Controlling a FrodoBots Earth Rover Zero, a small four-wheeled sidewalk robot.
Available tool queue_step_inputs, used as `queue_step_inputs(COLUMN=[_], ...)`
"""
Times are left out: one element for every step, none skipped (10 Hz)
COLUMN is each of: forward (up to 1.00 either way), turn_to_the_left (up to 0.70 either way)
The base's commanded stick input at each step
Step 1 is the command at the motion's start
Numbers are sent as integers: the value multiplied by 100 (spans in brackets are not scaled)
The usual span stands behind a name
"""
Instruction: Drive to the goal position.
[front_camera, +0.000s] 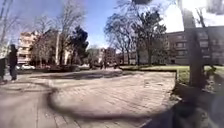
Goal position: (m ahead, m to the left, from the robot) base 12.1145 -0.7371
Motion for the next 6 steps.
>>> queue_step_inputs(forward=[100, 100, 100, 100, 100, 100], turn_to_the_left=[0, 0, 0, 0, 0, 0])
